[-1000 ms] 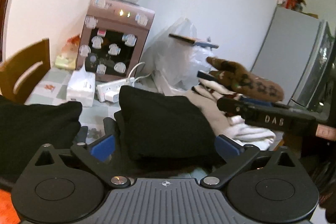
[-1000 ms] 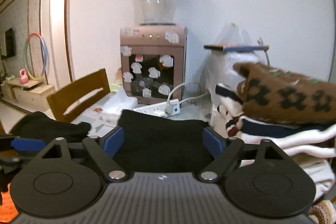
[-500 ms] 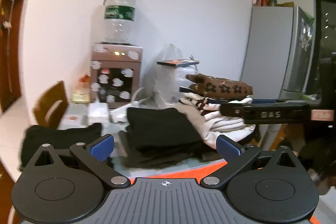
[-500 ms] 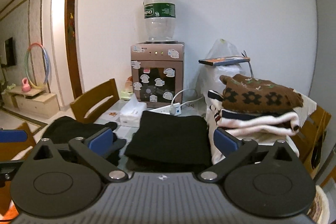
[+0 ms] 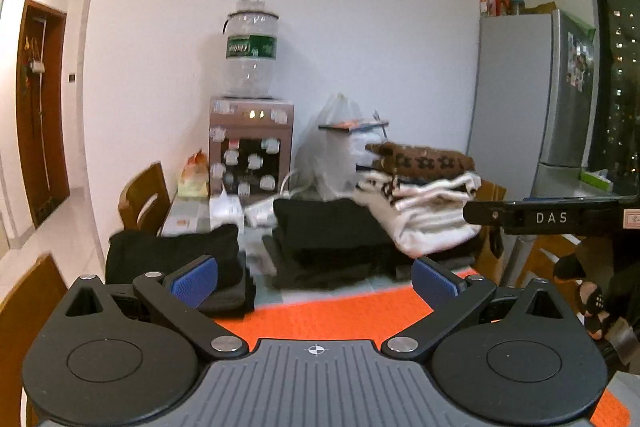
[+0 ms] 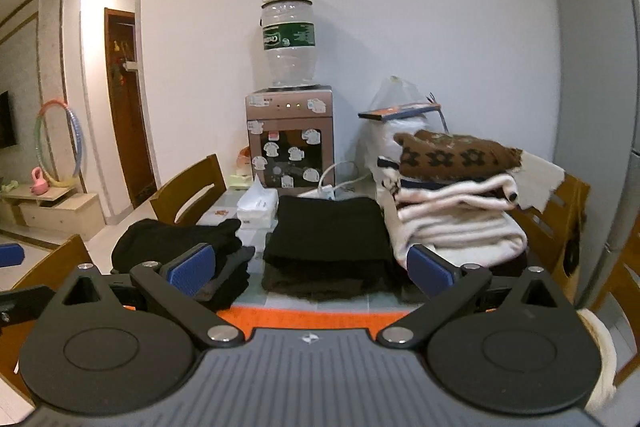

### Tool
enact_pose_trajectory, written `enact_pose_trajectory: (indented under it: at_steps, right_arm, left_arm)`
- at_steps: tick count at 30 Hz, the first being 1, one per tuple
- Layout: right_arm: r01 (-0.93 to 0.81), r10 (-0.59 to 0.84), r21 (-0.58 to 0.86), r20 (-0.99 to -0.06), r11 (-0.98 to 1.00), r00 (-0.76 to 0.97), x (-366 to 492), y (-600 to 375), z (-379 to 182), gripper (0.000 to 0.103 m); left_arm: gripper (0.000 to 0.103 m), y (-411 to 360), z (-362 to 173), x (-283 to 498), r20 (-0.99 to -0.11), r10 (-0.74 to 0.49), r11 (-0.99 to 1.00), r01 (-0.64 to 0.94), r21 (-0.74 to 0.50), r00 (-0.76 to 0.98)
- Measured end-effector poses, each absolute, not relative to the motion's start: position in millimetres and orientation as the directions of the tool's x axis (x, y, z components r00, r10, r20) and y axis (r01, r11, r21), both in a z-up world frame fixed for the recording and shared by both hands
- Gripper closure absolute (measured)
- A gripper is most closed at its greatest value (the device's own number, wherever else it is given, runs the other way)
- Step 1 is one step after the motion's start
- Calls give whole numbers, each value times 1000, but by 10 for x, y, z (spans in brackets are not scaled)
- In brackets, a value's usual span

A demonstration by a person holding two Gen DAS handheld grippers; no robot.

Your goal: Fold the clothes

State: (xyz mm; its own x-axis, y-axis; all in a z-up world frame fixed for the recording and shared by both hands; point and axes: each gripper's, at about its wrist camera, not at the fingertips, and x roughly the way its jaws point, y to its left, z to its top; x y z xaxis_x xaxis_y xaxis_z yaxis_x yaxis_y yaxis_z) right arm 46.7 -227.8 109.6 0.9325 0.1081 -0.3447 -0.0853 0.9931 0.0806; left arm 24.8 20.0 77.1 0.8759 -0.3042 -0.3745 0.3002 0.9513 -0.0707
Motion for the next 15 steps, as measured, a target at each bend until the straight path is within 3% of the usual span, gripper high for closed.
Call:
enact_pose_trajectory:
  at_steps: [8,15]
  right_arm:
    - [-139,161,86,-382,987,910,350,-2181,1064,0]
    - [-236,256,100,-425,967,868,1290,-2253,1046,2]
  left_arm:
    - [0,451,579,-11,-465,-306,952,282,-122,831]
    - [0,478,418,94,-509,-249,969,213,-128,824]
